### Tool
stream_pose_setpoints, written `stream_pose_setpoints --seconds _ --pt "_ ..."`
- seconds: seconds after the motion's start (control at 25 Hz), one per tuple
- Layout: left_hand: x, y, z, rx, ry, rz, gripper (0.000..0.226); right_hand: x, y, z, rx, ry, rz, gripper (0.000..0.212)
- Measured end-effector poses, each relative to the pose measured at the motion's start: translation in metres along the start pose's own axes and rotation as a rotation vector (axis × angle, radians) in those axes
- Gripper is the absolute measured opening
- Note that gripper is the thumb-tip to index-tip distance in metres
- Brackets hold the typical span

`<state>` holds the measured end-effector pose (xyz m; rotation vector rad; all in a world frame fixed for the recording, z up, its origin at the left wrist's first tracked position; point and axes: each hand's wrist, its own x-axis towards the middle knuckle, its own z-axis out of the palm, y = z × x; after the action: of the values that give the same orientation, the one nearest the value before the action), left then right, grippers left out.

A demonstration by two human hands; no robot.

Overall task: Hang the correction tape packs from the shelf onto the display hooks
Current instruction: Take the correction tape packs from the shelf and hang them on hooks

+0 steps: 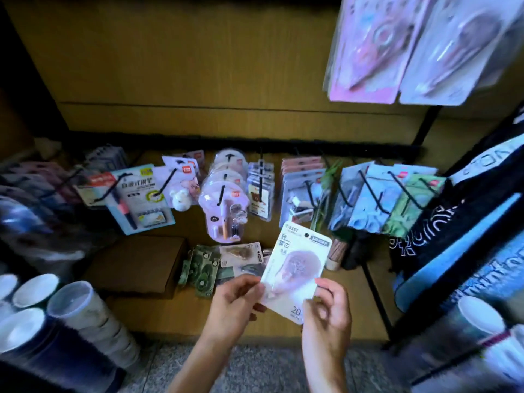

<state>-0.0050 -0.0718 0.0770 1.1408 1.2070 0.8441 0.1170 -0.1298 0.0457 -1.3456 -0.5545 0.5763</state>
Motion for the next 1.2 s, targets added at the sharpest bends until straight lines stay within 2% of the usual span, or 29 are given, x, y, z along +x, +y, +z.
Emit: stream_pose_setpoints --seconds 0.2,0.4,0.56,0.64,0.76,1.0,1.2 --pt "-0.054 0.05 0.011 -0.099 -0.031 0.244 0.01 -0.023 -0.083 -0.027 0.12 -0.034 -0.147 0.04" --pt "-0.081 0.137 0.025 -0.232 -0.015 0.457 0.009 0.001 -0.171 -0.021 0.163 -0.116 -0.351 0.032" --pt "-0.083 0.205 0.028 -0.132 -0.017 0.651 0.009 0.028 -0.236 -0.008 0.154 -0.092 -0.54 0.036" --pt "-0.081 0.228 0.031 -0.07 0.012 0.73 0.009 0.039 -0.259 -0.003 0.168 -0.079 -0.576 0.033" --pt "-0.074 0.252 0.035 -0.039 0.086 0.743 0.007 0.057 -0.28 0.007 0.126 -0.116 -0.577 0.034" --pt "-0.057 0.257 0.036 -0.071 0.2 0.635 0.005 0.081 -0.289 0.029 -0.051 -0.19 -0.584 0.033" --pt "-0.048 0.255 0.035 -0.041 0.211 0.613 0.006 0.09 -0.281 0.036 -0.051 -0.175 -0.577 0.032"
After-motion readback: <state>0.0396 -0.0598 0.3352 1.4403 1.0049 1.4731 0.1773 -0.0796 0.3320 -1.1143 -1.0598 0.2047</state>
